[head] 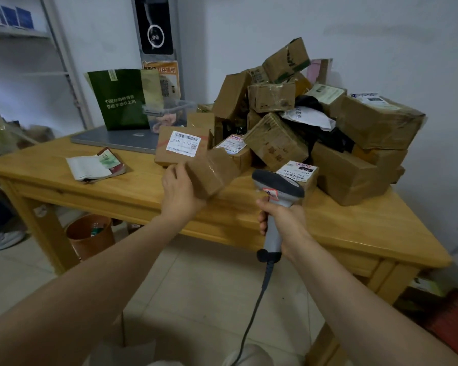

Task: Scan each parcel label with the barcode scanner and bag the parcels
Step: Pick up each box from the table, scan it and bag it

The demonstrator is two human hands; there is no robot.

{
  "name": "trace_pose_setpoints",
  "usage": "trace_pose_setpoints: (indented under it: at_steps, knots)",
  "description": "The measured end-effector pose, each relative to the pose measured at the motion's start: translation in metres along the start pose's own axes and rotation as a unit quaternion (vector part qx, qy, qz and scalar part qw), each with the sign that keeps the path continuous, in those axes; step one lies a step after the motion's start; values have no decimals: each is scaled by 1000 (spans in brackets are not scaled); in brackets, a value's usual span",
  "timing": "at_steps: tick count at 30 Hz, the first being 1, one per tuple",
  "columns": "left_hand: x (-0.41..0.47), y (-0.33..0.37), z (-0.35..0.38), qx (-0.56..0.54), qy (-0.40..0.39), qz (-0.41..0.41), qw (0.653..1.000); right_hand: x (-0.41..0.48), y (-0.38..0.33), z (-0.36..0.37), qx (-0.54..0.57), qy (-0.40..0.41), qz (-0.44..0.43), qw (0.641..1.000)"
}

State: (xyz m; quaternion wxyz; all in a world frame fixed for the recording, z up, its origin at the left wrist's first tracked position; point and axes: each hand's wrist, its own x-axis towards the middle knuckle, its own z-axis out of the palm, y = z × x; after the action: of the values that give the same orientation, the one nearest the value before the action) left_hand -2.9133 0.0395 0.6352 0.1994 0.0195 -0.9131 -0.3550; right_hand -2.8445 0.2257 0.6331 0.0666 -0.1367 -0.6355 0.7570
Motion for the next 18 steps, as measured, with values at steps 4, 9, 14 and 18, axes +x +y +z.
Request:
trace_pose_setpoints:
  at_steps: [4, 9, 14, 18]
  knots:
    - [-10, -15, 8, 141, -91, 107, 980, 4, 1, -2, -5, 8, 5, 1000]
    - [-9, -1, 9, -158, -68, -78, 982, 11, 6, -1, -13, 20, 10, 1000]
    - [14, 12, 13, -264, -66, -213, 938, 18, 5, 4, 13, 61, 8, 998]
    - [16, 13, 13, -222, -120, -211, 944, 21, -7, 6, -9, 82, -57, 995]
